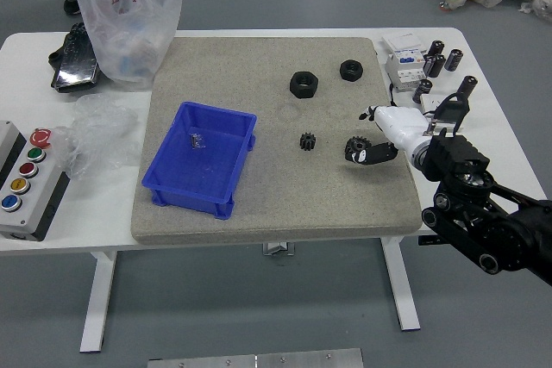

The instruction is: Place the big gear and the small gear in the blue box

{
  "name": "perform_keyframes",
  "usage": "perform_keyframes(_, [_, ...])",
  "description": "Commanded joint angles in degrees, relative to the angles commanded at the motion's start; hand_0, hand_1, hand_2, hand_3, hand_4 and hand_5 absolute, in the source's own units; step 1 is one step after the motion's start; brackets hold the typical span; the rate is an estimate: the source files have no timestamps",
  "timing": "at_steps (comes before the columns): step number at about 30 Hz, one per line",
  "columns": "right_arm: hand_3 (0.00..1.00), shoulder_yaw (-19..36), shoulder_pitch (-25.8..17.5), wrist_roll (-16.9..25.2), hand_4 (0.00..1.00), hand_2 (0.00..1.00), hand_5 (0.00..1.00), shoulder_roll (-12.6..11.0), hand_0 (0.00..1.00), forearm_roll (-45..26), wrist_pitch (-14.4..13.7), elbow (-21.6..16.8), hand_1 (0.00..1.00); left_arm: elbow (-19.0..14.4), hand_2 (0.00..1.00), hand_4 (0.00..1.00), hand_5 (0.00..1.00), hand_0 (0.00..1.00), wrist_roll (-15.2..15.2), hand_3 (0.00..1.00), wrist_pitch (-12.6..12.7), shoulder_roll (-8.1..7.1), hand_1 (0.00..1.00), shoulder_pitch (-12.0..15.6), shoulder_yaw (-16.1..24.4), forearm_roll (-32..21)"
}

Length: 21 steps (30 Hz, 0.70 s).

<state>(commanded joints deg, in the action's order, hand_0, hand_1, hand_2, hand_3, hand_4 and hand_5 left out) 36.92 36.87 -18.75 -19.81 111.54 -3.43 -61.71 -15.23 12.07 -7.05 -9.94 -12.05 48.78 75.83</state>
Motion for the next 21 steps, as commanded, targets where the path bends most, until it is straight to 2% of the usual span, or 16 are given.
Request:
perform_keyframes(5, [0.8,-3.9,2.2,0.7,0.959,0.752,0.467,1.3,0.446,-2.9,-0.9,3.8,0.636,-0.1,0.57,0.647,0.464,0.732,0.7,0.705,-0.1,-0.08,0.616,0.3,1.9,1.5])
perform_keyframes(6, [0.715,-4.5,2.5,0.8,0.722,0.673,0.276,1.5,0.421,-3.4,-1.0,4.5,0.614,-0.1,0.57,0.648,0.463,0.732,1.0,0.705,-0.2,-0.05,0.616,0.4,2.5,2.1])
perform_keyframes(11, [0.715,-6.5,3.3,1.2,0.722,0.673,0.276,2.0,0.421,-4.5,-2.0,6.6,0.614,-0.3,0.57,0.648,0.463,0.732,2.1,0.705,-0.5,0.1,0.616,1.0,5.1,4.5])
perform_keyframes(12, [0.557,-6.8,3.4,1.3,0.282,0.46,0.053,2.0,0.424,-4.5,-2.2,6.8,0.524,-0.3,0.569,0.649,0.463,0.732,2.2,0.706,-0.5,0.11,0.616,1.1,5.4,4.7])
perform_keyframes(17, [0.557,-7.4,3.5,1.9,0.282,0.46,0.053,1.8,0.424,-4.9,-4.1,7.2,0.524,-0.3,0.569,0.649,0.463,0.732,2.2,0.706,-0.4,0.06,0.616,1.2,5.6,5.0])
perform_keyframes(18, [0.391,-7.4,3.5,2.0,0.174,0.307,0.002,1.8,0.403,-5.0,-4.5,7.1,0.45,-0.2,0.569,0.651,0.464,0.731,2.2,0.706,-0.4,0.06,0.616,1.2,5.5,4.9])
perform_keyframes(21, [0.391,-7.4,3.6,2.7,0.174,0.307,0.002,1.6,0.403,-5.2,-5.5,6.7,0.45,-0.2,0.569,0.651,0.464,0.731,2.0,0.706,-0.4,0.1,0.616,1.1,5.2,4.6])
